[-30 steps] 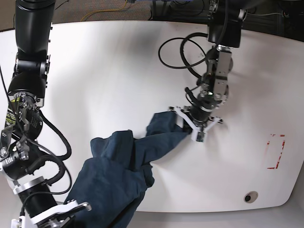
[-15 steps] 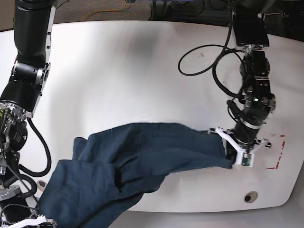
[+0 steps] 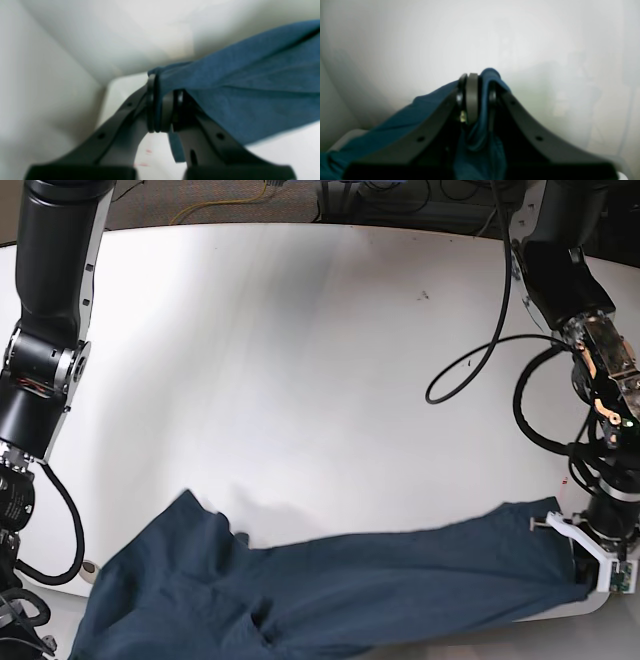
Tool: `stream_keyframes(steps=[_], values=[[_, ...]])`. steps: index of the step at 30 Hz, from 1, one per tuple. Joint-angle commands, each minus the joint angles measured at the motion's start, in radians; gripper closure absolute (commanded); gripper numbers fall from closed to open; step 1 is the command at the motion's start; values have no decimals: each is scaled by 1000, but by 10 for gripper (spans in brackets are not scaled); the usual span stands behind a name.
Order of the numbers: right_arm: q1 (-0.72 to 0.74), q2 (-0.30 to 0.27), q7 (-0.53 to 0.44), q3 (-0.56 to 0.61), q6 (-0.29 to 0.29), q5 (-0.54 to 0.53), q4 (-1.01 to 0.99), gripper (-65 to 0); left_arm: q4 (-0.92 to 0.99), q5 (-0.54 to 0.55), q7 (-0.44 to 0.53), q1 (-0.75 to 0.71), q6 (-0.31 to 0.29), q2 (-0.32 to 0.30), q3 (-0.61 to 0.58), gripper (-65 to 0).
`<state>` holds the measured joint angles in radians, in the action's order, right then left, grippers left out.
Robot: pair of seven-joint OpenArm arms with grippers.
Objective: Layout the t-shirt on the table in an organized manner, then fold the t-shirt properly
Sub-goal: 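Stretch the shirt between both grippers, pulling them apart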
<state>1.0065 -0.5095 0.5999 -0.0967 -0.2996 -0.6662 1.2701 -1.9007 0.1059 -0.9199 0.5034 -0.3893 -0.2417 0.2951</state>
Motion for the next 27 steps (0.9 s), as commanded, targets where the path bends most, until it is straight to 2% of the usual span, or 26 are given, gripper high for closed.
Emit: stream_keyframes(steps=[1, 6, 16, 22, 27], values=[[84, -13, -42, -1, -2, -11, -22, -2, -21, 2, 3, 94, -12, -15, 6, 0], [177, -16, -42, 50, -2, -11, -83, -2, -18, 2, -38, 206, -24, -57, 8, 0], [283, -36, -42, 73, -2, -11, -198, -2, -15, 2, -127, 406, -27, -77, 8, 0], [269, -41, -39, 73, -2, -11, -198, -2, -15, 2, -132, 400, -52, -89, 9, 0], [177, -79, -18, 65, -3, -31, -169, -2, -15, 2, -132, 306, -69, -87, 11, 0]])
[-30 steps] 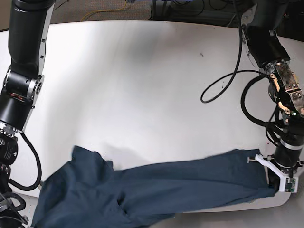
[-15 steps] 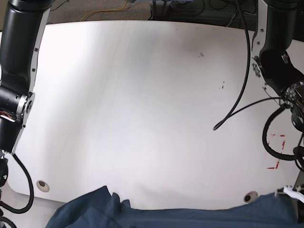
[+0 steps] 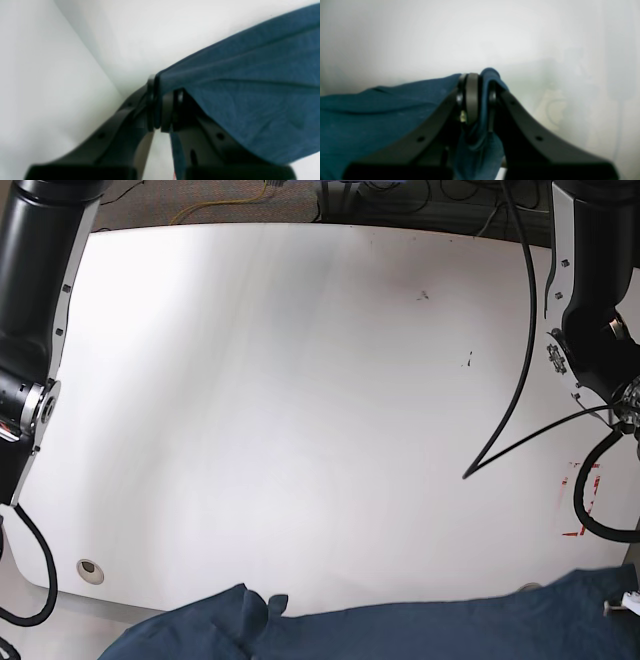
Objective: Layout the t-shirt on the table in an organized manner, then fold the t-shirt properly
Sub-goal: 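Stretch the shirt between both grippers, pulling them apart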
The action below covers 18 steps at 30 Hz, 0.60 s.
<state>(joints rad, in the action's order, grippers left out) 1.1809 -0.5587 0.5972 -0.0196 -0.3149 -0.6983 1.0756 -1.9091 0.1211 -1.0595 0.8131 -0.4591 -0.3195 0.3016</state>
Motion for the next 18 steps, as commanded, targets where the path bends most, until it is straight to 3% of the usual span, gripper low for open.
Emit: stream_keyframes(steps=[1, 12, 18], values=[[-20, -34, -15, -12, 12, -8, 41, -2, -7, -13, 8, -28, -2, -8, 6, 0], [-333, -91, -15, -18, 12, -87, 157, -2, -10, -13, 91, -306, -82, 50, 106, 0], [-594, -99, -15, -116, 18, -149, 272, -2, -13, -10, 95, -467, -89, 58, 109, 0]])
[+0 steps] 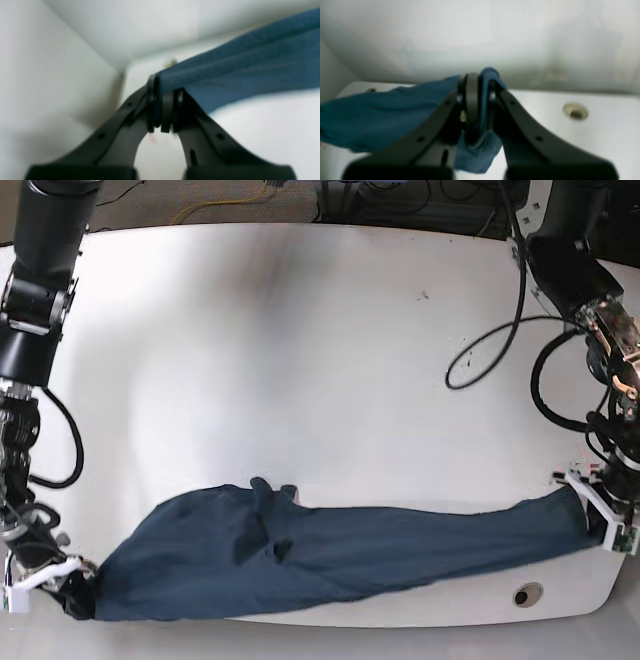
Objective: Layout the t-shirt on the table in an organized manner, then fold the t-shirt properly
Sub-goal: 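Stretch the shirt between both grippers, pulling them apart, then lay the stretched shirt flat on the table with both grippers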
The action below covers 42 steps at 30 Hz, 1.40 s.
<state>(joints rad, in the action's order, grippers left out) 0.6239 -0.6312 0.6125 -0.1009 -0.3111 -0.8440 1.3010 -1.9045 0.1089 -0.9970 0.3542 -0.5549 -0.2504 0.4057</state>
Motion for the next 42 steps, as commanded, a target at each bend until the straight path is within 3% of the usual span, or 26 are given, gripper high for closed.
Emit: stream_keyframes(steps=[1, 8, 19, 26, 42], values=[[-63, -26, -30, -46, 14, -2, 61, -2, -17, 2, 33, -30, 6, -10, 5, 0], [-307, -19, -29, -142, 11, -10, 139, -2, -17, 1, 100, -214, 6, 41, 17, 0], [-620, 60, -30, -228, 10, -5, 197, -2, -13, 1, 229, -493, 6, 67, 15, 0], [-740, 92, -32, -230, 10, -4, 193, -2, -11, 1, 235, -596, 6, 69, 17, 0], [-882, 95, -30, -230, 16, -10, 196, -2, -13, 1, 235, -722, 6, 66, 63, 0]])
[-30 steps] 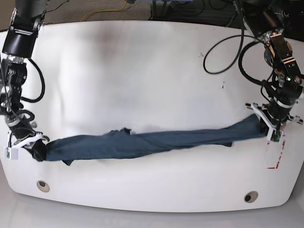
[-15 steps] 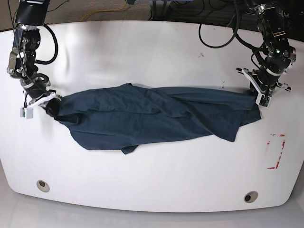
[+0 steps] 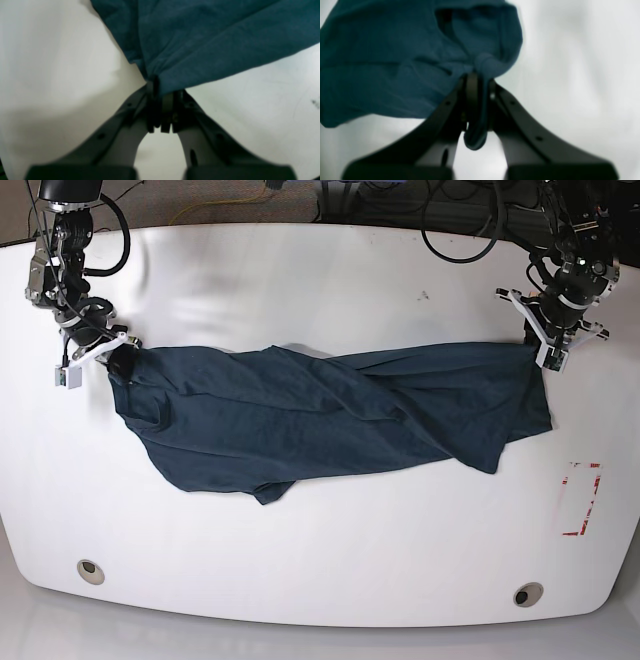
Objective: Layout the t-shirt on the table in an organized manner, then fold the t-shirt properly
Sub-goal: 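Lay the stretched shirt flat on the table with both grippers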
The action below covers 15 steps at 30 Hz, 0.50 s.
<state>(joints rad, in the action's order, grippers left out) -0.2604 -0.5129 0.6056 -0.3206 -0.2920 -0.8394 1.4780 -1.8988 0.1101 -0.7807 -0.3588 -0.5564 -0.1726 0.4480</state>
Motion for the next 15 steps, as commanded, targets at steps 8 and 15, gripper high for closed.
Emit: stream_keyframes(steps=[8, 15], values=[[-24, -17, -22, -10, -2, -16, 19, -89, -18, -2, 19, -44, -60, -12, 77, 0], [-66, -8, -20, -50, 0, -14, 66, -330, -18, -10, 19, -58, -142, -12, 102, -4]])
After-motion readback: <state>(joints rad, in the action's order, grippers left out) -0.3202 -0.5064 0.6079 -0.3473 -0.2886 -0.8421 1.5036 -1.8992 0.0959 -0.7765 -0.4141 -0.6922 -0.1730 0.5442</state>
